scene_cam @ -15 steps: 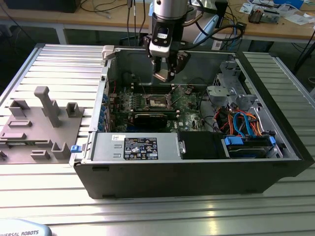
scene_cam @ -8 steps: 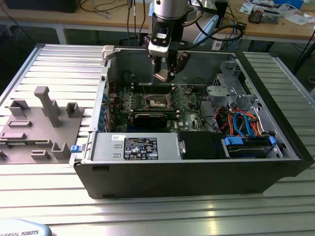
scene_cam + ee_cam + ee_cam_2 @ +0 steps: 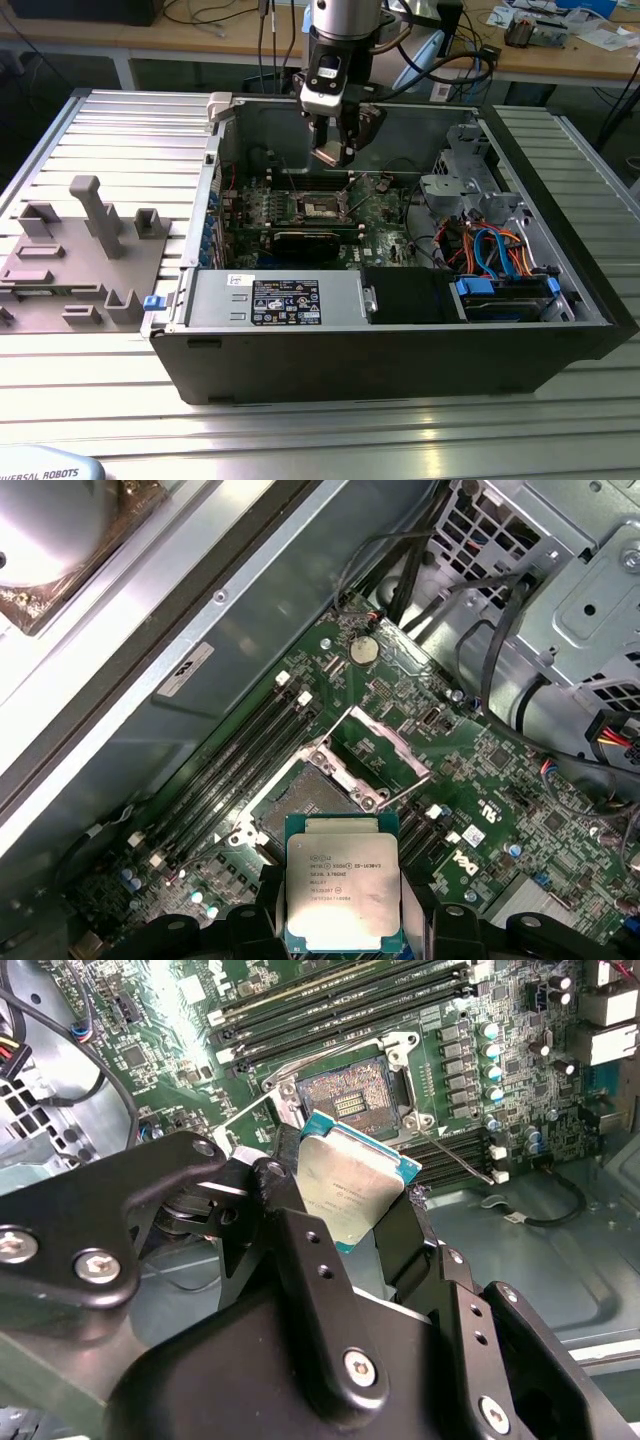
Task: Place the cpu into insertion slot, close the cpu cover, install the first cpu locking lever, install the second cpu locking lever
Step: 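Place the cpu into insertion slot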
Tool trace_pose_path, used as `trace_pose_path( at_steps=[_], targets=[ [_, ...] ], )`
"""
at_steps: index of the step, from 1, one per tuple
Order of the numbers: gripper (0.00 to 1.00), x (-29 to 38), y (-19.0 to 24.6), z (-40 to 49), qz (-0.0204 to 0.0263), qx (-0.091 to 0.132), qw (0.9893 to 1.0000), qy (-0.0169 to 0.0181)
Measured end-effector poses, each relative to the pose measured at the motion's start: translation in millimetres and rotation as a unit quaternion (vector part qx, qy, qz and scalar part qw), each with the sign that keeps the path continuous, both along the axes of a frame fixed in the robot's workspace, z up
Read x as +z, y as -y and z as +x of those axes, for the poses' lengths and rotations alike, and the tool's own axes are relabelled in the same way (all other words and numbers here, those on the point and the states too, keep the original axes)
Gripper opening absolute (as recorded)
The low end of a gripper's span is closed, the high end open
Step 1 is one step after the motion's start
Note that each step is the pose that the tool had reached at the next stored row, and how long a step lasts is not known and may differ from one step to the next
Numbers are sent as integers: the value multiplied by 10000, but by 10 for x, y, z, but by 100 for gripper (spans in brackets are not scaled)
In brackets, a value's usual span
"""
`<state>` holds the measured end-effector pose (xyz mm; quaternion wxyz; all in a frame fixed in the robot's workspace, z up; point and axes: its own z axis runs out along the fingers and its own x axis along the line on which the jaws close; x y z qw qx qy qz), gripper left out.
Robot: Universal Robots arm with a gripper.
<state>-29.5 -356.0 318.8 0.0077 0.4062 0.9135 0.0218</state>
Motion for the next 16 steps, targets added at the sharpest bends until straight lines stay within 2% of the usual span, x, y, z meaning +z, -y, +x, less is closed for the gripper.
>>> trace_pose_path(
  at_steps=[16],
  targets=[
    [54, -2, 0, 0, 0, -122, 9999, 0]
  ],
)
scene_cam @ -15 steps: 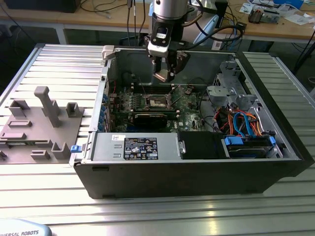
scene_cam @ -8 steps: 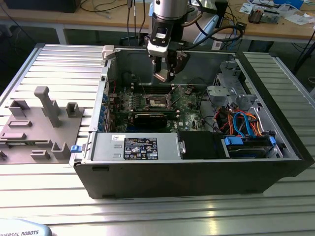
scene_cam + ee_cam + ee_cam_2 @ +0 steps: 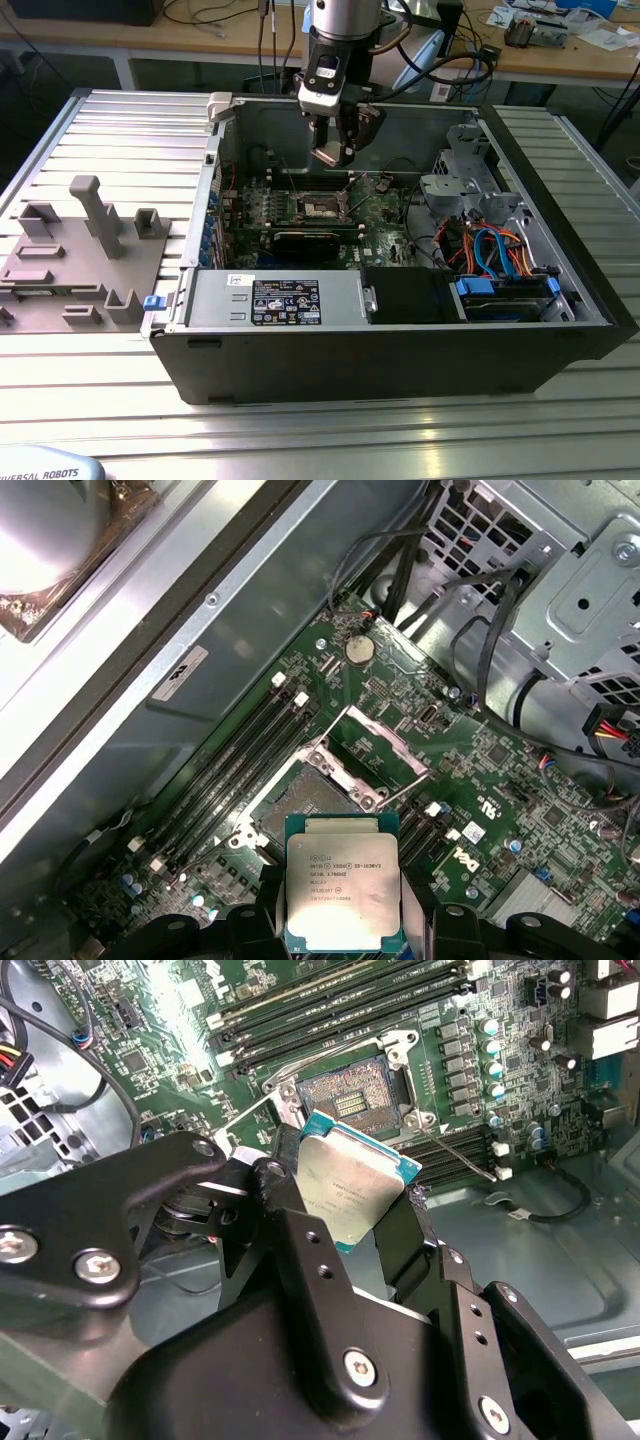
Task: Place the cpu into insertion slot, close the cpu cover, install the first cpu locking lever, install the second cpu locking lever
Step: 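Place the cpu into insertion slot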
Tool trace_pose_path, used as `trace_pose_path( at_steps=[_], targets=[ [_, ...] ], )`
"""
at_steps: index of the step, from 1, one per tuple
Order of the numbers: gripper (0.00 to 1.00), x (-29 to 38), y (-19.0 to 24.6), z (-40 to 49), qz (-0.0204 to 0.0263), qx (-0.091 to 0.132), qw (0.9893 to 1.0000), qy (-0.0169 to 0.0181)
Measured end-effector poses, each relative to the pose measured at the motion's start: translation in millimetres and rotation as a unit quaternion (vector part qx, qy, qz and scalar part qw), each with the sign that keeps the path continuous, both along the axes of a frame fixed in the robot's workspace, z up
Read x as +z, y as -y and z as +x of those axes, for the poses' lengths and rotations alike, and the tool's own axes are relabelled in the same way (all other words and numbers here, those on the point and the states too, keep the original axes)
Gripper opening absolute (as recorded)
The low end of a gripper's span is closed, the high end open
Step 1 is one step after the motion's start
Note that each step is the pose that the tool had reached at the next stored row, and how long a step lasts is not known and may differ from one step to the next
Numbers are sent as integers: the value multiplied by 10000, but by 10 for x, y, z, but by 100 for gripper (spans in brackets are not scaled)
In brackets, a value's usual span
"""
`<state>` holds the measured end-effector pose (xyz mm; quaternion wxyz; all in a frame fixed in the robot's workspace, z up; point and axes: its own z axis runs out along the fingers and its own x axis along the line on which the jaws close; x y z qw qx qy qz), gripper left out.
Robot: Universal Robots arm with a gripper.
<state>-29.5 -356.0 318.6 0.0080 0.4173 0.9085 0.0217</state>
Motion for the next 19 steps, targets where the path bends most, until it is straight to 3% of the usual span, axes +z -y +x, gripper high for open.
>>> trace_pose_path(
  at_steps=[19],
  targets=[
    [54, -1, 0, 0, 0, -166, 9999, 0]
  ],
)
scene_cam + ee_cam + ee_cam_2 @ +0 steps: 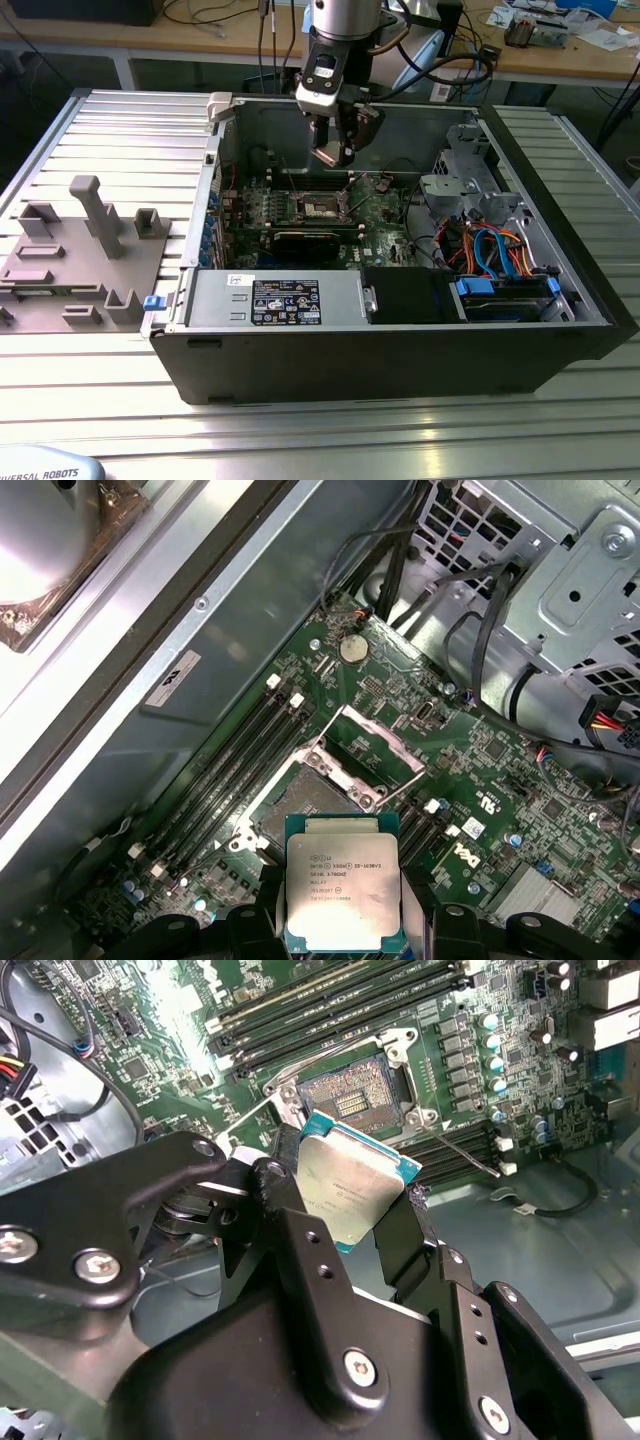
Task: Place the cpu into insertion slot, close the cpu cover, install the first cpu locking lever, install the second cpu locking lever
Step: 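Place the cpu into insertion slot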
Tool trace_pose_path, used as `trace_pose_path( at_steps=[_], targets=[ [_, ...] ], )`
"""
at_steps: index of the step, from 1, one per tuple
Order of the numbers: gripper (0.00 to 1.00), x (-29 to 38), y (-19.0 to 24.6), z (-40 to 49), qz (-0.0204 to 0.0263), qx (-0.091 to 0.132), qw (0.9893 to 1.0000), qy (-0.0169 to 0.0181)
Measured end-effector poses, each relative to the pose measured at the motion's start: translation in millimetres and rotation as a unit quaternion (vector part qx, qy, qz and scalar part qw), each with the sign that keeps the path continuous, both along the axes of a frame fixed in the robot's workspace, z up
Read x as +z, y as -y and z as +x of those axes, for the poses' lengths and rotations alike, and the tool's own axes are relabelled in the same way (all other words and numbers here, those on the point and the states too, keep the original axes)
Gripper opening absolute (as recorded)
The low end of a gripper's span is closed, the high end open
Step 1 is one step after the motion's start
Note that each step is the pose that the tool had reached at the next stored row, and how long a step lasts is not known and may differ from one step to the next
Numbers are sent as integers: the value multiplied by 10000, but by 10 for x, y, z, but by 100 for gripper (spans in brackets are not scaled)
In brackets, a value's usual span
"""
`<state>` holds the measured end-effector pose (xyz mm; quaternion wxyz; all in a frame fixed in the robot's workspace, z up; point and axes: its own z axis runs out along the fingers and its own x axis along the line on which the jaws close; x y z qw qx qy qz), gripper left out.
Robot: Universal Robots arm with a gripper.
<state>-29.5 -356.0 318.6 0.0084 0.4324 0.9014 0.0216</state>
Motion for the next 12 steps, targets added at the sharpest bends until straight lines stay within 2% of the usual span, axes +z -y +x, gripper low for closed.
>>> trace_pose_path(
  at_steps=[12],
  targets=[
    [54, -2, 0, 0, 0, -188, 9998, 0]
  ],
)
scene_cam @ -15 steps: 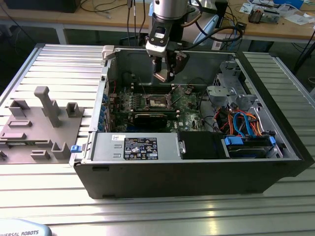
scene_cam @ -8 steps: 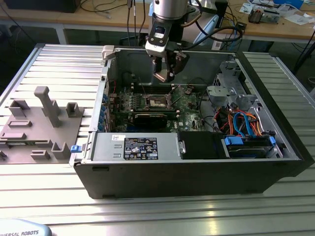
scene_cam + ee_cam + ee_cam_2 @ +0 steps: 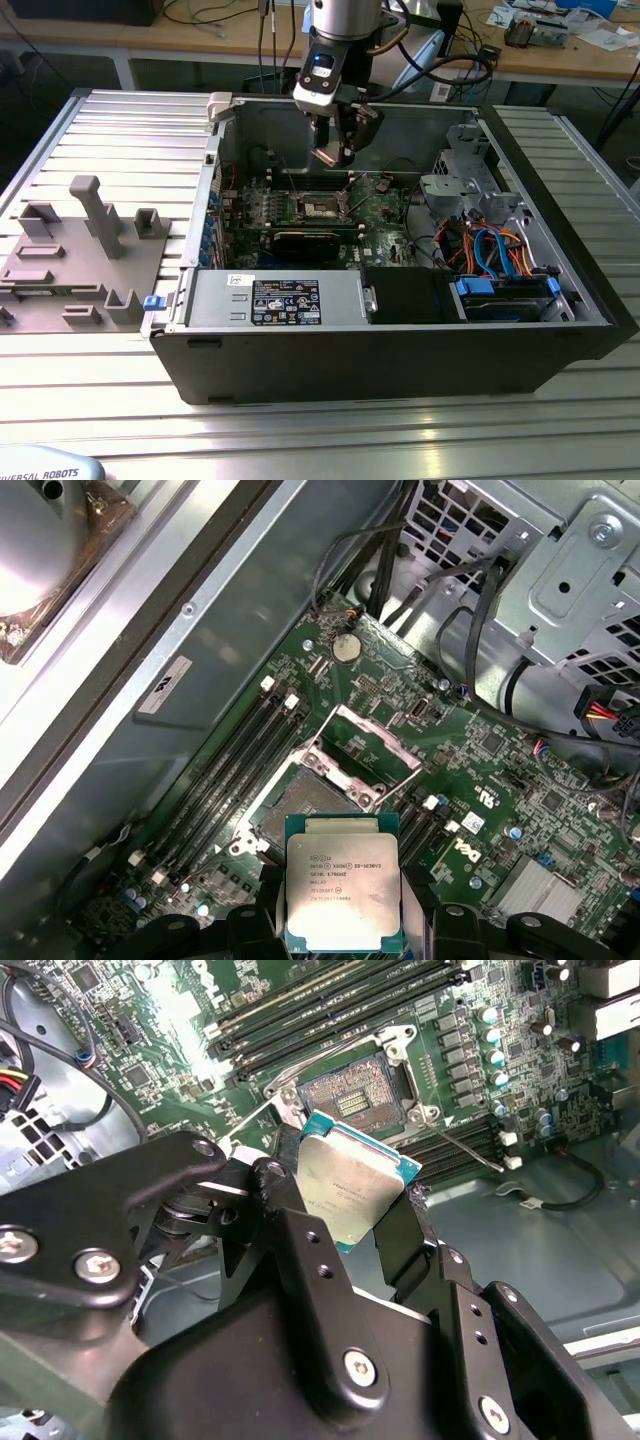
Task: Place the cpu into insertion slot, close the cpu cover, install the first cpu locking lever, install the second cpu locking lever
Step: 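Place the cpu into insertion slot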
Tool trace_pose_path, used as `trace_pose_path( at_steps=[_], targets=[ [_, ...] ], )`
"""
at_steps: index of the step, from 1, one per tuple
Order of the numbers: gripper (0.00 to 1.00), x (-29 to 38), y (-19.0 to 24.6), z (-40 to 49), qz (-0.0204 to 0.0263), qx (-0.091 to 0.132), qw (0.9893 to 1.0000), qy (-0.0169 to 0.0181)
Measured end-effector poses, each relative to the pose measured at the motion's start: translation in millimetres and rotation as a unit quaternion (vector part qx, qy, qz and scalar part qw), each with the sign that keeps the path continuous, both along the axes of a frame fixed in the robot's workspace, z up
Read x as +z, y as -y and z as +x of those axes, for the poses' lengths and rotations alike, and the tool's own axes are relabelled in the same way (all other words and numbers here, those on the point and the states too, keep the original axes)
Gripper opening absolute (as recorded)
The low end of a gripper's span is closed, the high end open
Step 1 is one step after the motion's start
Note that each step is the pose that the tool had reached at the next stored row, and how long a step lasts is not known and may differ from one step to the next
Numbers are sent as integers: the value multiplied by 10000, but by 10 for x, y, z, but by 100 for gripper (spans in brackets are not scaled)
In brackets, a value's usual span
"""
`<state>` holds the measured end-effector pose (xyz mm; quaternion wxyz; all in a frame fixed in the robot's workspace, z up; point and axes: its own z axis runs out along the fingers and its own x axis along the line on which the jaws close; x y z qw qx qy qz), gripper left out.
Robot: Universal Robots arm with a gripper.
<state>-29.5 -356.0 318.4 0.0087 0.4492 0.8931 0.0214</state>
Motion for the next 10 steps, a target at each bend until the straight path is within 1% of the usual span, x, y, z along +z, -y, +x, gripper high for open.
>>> trace_pose_path(
  at_steps=[10],
  targets=[
    [54, -1, 0, 0, 0, -118, 9999, 0]
  ],
)
